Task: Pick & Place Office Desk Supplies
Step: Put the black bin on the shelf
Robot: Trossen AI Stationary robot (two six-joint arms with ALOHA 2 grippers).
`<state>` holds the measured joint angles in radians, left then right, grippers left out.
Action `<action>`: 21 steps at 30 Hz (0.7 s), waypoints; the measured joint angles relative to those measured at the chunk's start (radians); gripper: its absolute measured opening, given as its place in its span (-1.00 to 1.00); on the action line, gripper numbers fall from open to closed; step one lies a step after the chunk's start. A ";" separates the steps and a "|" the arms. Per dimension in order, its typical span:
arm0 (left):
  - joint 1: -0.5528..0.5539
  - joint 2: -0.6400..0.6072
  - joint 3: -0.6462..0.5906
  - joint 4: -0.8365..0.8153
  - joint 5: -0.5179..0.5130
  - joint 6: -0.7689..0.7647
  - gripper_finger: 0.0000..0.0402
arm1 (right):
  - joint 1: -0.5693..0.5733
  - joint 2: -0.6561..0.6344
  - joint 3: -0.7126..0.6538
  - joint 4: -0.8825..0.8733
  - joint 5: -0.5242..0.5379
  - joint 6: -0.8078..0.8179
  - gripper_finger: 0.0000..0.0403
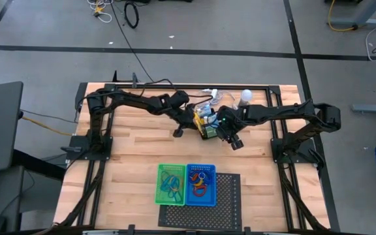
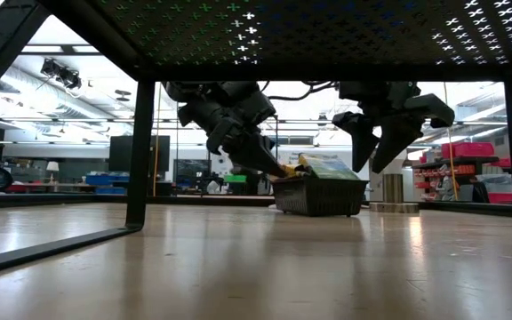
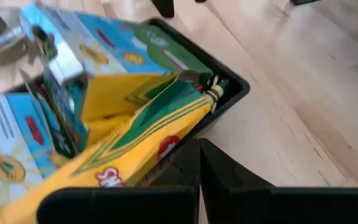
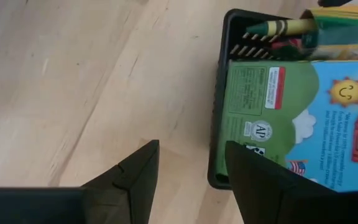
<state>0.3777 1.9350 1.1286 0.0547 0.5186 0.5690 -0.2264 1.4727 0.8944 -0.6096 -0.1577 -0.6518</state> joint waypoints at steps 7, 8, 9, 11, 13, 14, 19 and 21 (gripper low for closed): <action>-0.016 0.015 -0.001 0.060 0.045 -0.026 -1.00 | 0.000 0.000 0.000 -0.016 0.008 0.000 -0.05; -0.019 0.017 -0.002 0.072 0.052 -0.031 -1.00 | 0.000 0.000 0.000 -0.017 0.017 0.001 -0.05; -0.024 0.021 -0.001 0.097 0.057 -0.033 -1.00 | 0.000 0.000 0.000 -0.021 0.026 0.004 -0.05; -0.031 0.023 0.001 0.109 0.057 -0.035 -1.00 | 0.000 0.000 0.000 -0.031 0.033 0.006 -0.05; -0.037 0.025 0.001 0.106 0.041 -0.034 -1.00 | 0.000 0.000 0.000 -0.032 0.045 0.007 -0.05; -0.039 0.025 0.001 0.104 0.034 -0.034 -1.00 | 0.000 0.000 0.000 -0.032 0.047 0.007 -0.05; -0.038 0.019 0.000 0.098 0.013 -0.034 -1.00 | 0.000 0.000 0.000 -0.023 0.048 -0.012 -0.06; -0.036 0.019 0.000 0.096 -0.002 -0.034 -1.00 | 0.000 0.000 0.000 -0.017 0.048 -0.015 -0.09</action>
<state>0.3416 1.9541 1.1290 0.1505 0.5170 0.5350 -0.2264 1.4727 0.8944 -0.6263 -0.1093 -0.6669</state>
